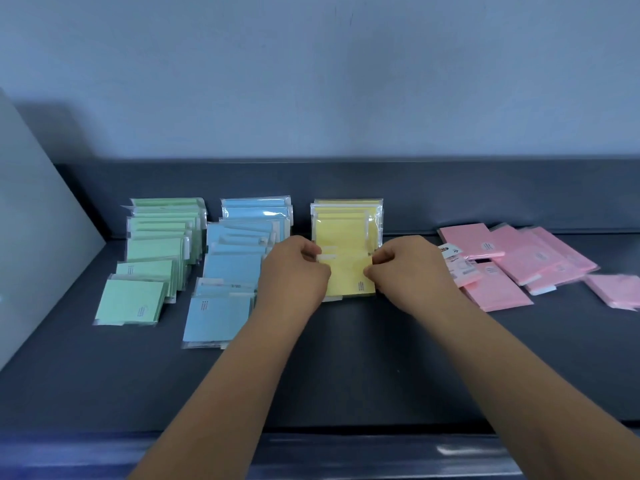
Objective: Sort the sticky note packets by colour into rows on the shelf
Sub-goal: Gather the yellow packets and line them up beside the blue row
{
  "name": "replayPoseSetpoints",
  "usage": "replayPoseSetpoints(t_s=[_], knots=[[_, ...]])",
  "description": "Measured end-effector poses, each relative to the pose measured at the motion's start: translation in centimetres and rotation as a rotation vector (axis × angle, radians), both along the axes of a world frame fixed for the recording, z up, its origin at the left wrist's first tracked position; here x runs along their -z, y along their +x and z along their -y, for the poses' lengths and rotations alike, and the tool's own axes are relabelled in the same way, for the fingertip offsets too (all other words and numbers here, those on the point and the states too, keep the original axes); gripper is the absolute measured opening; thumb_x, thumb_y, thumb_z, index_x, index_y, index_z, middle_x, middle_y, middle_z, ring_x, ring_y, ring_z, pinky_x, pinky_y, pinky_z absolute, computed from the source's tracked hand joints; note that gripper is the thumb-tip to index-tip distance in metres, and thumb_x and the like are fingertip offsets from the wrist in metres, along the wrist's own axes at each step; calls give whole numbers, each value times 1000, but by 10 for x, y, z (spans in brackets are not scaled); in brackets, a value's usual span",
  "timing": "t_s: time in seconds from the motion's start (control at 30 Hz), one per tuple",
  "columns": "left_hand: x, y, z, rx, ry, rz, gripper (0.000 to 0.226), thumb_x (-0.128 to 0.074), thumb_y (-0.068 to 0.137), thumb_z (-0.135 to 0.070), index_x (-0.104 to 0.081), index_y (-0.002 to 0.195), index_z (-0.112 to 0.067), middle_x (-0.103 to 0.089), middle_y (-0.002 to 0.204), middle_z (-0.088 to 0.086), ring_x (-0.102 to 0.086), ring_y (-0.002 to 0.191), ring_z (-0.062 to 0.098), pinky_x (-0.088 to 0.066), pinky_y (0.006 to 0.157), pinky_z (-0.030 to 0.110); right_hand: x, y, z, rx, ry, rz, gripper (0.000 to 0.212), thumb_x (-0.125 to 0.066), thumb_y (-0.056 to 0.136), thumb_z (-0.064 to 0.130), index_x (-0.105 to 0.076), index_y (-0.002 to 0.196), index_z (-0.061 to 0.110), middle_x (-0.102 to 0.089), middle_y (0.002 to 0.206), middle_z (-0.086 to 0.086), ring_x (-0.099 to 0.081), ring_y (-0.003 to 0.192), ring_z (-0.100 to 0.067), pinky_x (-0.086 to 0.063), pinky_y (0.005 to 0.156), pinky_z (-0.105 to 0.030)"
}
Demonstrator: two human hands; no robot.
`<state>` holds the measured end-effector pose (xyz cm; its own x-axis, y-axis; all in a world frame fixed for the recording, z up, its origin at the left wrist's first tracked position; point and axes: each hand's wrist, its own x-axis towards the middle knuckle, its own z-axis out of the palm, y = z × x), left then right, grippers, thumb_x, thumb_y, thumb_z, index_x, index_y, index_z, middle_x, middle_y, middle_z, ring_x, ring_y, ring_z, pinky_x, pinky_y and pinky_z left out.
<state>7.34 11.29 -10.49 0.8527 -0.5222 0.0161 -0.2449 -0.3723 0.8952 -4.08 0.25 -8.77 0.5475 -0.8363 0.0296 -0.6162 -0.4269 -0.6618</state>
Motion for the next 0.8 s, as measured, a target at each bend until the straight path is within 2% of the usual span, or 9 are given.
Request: replayPoseSetpoints(t_s=[0.13,0.23,0.3,0.4,0.57,0.67,0.8], knots=[[2,-1,-4,-14,69,48,27,-64,81,-13,-64,101,-31,-66,90,-10,-65,81,15,-57,72,35,2,3,1,2,58,36,6,-72,80,13,-76,79,17,-74,82,1,-71,85,-24,-61,79,-45],[3,-2,-5,-19,46,64,27,-64,82,-11,-65,102,-29,-66,90,-9,-64,82,13,-57,72,34,6,3,2,17,82,87,10,-73,77,11,-75,73,20,-74,77,5,-72,82,-23,-62,76,-46],[2,-2,-3,-25,4,80,27,-65,82,-10,-67,102,-27,-66,93,-10,-63,85,11,-57,75,34,6,2,3,28,77,146,16,-72,77,9,-78,79,23,-74,78,9,-72,82,-18,-63,75,-43],[0,0,1,-24,-59,135,25,-67,82,-8,-68,99,-26,-67,94,-12,-64,89,8,-54,77,27,4,3,6,45,53,245,22,-74,78,6,-78,88,25,-75,84,14,-71,86,-11,-61,83,-37],[1,9,6,-30,-86,182,23,-68,85,-6,-68,96,-26,-63,87,-18,-64,87,5,-44,70,12,8,9,8,46,59,278,23,-79,78,9,-77,94,25,-75,86,13,-71,89,-8,-58,90,-35],[6,13,6,-19,-53,214,19,-68,86,-10,-67,99,-25,-65,91,-15,-64,90,8,-47,75,20,11,11,7,54,44,261,23,-78,79,9,-76,97,23,-74,85,13,-70,88,-9,-58,86,-34],[7,13,5,-15,-51,215,23,-68,87,-11,-64,105,-25,-67,96,-11,-65,93,11,-52,82,28,13,11,7,51,6,231,27,-73,81,8,-75,104,22,-73,86,11,-68,85,-8,-53,77,-24]])
